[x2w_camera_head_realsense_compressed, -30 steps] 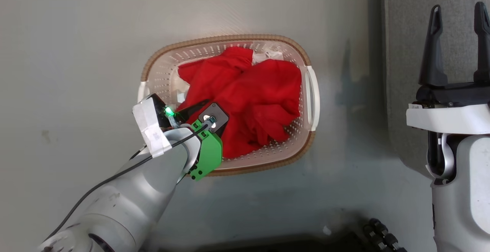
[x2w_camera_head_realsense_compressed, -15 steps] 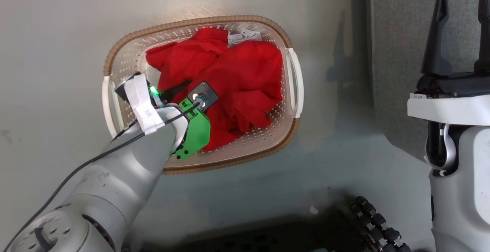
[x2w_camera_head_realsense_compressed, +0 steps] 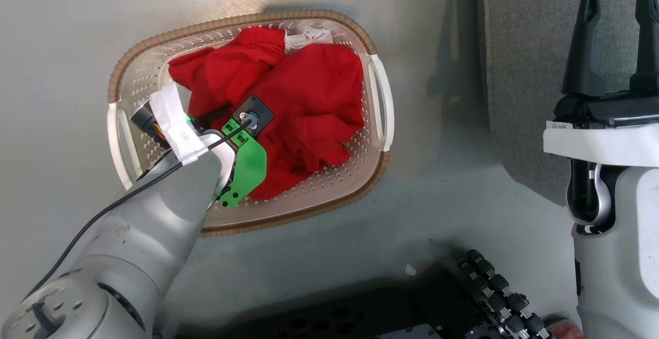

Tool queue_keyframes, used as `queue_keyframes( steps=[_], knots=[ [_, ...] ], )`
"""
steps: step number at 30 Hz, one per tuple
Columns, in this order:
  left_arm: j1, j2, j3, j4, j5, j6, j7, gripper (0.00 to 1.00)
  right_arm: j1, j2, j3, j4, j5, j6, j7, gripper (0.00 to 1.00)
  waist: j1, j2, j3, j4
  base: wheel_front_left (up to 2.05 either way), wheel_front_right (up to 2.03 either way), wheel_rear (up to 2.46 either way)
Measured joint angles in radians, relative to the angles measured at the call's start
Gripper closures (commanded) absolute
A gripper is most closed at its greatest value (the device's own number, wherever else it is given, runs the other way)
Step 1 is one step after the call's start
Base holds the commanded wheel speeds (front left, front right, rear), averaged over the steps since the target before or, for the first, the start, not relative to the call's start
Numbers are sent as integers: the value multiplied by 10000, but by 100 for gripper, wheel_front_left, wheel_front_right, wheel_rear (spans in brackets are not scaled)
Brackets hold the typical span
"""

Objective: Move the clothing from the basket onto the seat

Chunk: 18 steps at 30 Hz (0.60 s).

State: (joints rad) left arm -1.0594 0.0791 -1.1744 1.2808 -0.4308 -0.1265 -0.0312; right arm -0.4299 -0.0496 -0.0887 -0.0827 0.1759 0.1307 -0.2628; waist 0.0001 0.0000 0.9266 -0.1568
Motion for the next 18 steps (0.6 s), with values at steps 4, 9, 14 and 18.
queue_keyframes(
  steps=[4,9,14,18],
  knots=[
    [-26,-25,-35,10,-94,-10,94,0,-9,0,-44,0,2,0,0,0,0,0,150,-40,0,0,0],
    [-169,-90,-134,6,-161,-12,2,0,-29,0,-15,69,-79,0,0,0,0,0,319,-62,0,0,0],
    [-187,-148,-201,-211,-443,-23,-201,100,-57,2,0,98,-79,0,0,0,0,0,408,-66,0,0,0],
    [-167,-236,-343,-537,-702,-25,-336,100,-50,2,-36,161,-151,0,0,0,0,0,355,19,0,0,0]
  ],
)
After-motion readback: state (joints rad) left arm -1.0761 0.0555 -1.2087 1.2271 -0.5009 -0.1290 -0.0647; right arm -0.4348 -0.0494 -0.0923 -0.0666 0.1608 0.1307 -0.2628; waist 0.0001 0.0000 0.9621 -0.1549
